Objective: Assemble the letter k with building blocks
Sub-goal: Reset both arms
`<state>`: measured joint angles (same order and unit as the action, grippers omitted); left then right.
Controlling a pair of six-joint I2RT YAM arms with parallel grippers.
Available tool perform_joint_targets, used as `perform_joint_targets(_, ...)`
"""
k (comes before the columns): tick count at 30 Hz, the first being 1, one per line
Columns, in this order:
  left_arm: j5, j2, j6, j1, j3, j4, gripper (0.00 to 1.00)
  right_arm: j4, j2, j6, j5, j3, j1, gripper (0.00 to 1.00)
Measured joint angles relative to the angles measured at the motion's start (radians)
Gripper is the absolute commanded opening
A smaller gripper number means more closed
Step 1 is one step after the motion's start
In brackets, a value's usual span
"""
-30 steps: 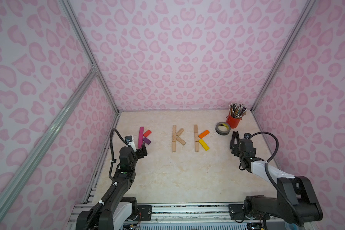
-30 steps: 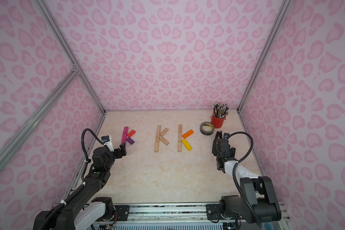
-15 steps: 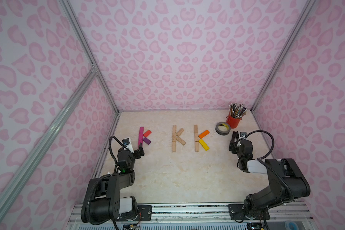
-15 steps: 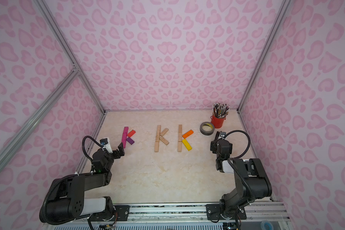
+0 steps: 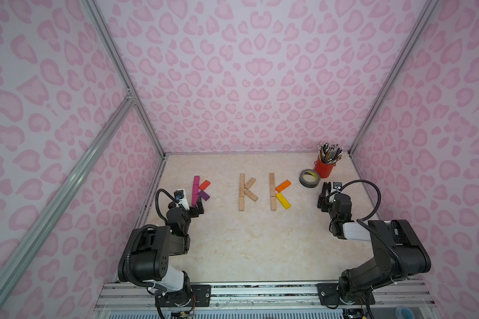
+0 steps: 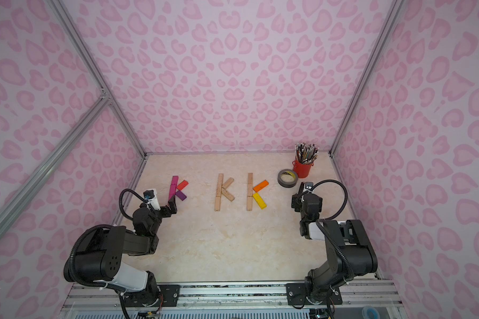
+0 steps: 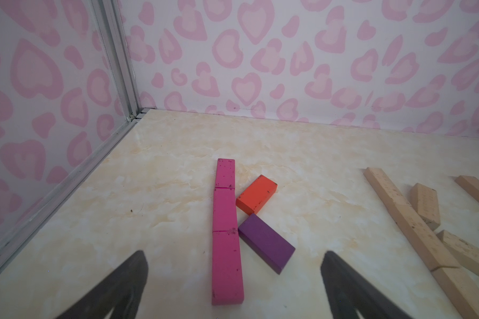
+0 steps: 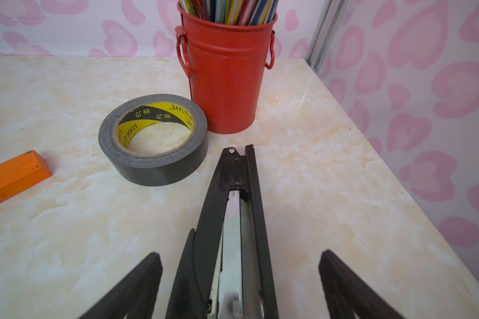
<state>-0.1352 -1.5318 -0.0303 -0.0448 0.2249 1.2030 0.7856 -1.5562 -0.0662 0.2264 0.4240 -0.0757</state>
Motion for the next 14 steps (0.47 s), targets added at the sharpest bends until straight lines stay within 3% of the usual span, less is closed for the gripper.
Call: perform_joint_targets(14,0.004,0.0,0.0,0.0,0.0,0.001,1.0,0.0,-0.005,0.004,-0.002,0.011,-0.003,0.9)
